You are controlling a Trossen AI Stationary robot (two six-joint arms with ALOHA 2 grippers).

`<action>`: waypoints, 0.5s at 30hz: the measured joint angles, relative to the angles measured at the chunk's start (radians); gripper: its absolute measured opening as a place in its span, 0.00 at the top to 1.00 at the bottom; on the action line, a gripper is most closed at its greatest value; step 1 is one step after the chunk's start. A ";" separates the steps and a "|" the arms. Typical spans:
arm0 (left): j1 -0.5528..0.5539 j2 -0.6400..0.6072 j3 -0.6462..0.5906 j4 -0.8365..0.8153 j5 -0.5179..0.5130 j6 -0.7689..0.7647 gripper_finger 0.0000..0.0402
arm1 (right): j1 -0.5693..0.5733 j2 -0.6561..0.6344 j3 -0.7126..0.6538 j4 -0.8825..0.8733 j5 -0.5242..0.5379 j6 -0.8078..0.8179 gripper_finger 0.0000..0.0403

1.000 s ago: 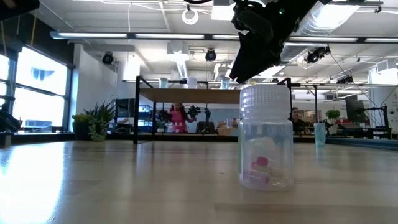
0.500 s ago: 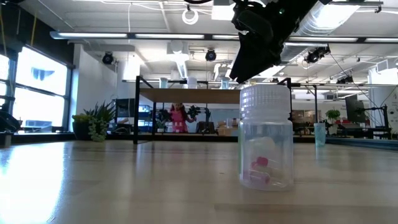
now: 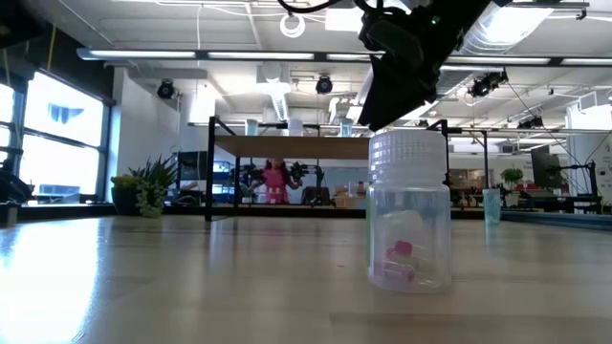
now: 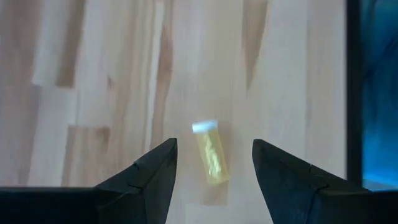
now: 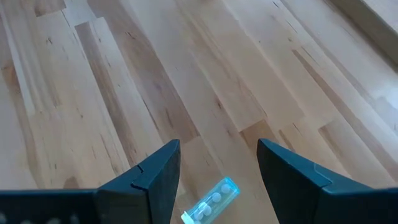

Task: Pick and place medicine bottles onto shelf by color
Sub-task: Put the bottom yellow pill bottle on the shelf aligned with the other yellow pill bottle

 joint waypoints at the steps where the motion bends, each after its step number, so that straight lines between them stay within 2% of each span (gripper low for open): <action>1: -0.003 0.021 0.000 -0.001 0.012 0.000 0.51 | 0.000 0.000 0.000 -0.002 0.004 0.000 0.49; 9: -0.003 0.153 0.000 -0.008 0.076 0.000 0.51 | 0.000 0.000 0.000 -0.010 0.022 0.003 0.49; 15: -0.003 0.200 0.000 -0.010 0.078 0.000 0.51 | 0.000 0.000 0.000 -0.009 0.022 0.002 0.49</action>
